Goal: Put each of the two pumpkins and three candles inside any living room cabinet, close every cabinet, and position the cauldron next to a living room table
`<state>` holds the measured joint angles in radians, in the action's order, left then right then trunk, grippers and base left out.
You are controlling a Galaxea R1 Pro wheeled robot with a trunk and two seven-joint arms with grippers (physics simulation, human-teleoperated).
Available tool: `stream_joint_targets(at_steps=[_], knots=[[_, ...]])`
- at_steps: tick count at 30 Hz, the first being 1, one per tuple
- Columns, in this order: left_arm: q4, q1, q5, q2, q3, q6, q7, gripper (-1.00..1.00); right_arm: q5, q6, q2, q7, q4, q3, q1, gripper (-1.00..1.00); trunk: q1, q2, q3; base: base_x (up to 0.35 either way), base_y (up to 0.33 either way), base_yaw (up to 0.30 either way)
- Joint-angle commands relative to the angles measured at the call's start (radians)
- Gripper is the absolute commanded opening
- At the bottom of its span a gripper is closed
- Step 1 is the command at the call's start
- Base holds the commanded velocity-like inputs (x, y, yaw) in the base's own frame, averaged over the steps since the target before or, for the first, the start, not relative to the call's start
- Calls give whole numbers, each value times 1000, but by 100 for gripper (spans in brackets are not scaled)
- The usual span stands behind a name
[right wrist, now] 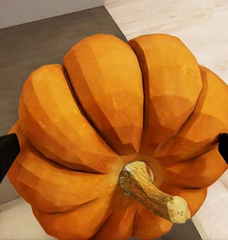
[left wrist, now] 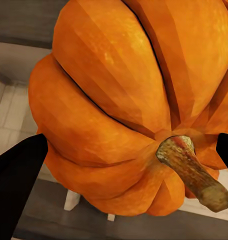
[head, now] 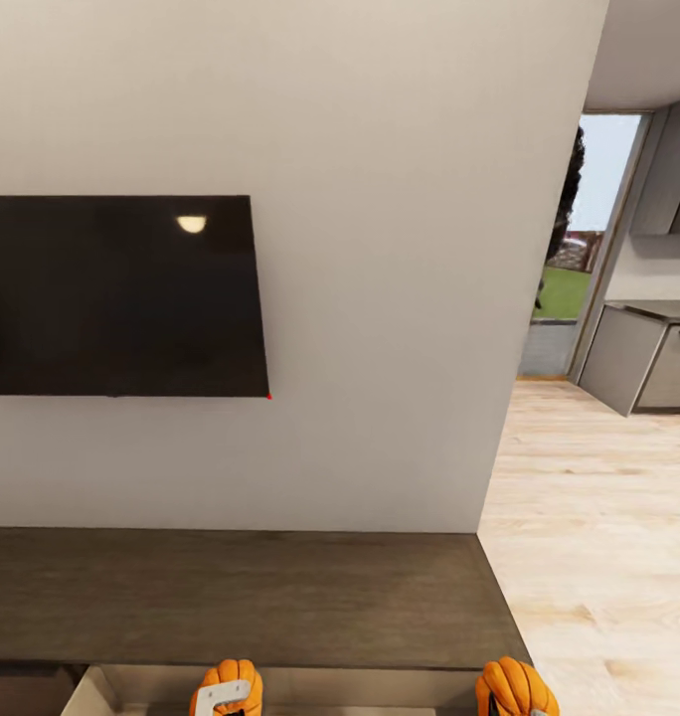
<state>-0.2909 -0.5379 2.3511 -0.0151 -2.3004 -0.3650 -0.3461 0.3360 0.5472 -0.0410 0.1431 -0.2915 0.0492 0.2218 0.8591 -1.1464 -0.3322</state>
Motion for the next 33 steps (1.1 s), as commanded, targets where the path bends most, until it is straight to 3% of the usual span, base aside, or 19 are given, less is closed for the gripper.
stream_joint_targets(at_steps=[1, 2, 3, 8, 10, 12, 14, 18, 21, 26, 33], knots=[[-4, -2, 5, 0, -8, -7, -5, -100, 0, 2, 0, 6, 0, 6, 1, -100, 0, -1, -1, 6, 0, 0], [-3, -2, 5, 2, -7, -9, -5, -100, 0, 2, 0, 5, 0, 6, 1, -100, 0, -1, -1, 2, 0, 0], [0, -2, 5, 8, 31, -8, -8, -100, 0, -6, 1, 6, -10, 6, 1, -100, 4, -8, -4, 0, 0, 0], [32, -3, 5, 44, 47, 3, -8, -100, -1, -36, 2, 12, -66, 6, 2, -100, 23, -43, -20, 0, 0, 0], [72, -3, 5, 81, 49, 25, -10, -100, -2, -100, 6, 13, -108, 6, 4, -100, 31, -57, -26, 0, 0, 0], [120, -2, 5, 121, 49, 97, -12, -100, -4, -190, 12, 14, -166, 6, 5, -100, 38, -71, -33, 0, 0, 0], [178, -2, 5, 150, 50, 217, -12, -100, -6, -283, 15, 17, -246, 6, 5, -100, 46, -85, -39, 0, 0, 0], [248, -7, 5, 190, 53, 421, -12, -100, -10, -477, 16, 37, -375, 6, 5, -100, 61, -113, -51, 0, 0, 0], [264, -30, 5, 190, 76, 474, -13, -100, -10, -630, 17, 64, -459, 6, 5, -100, 73, -134, -61, 0, 0, 0], [251, -60, 5, 190, 277, 495, -14, -100, -6, -963, 17, 125, -630, 5, 5, -100, 88, -162, -73, 0, 0, 0], [236, -63, 5, 190, 307, 449, -19, -100, -2, -1008, 19, 126, -636, 2, 5, -100, 88, -162, -73, 0, 0, 0]])
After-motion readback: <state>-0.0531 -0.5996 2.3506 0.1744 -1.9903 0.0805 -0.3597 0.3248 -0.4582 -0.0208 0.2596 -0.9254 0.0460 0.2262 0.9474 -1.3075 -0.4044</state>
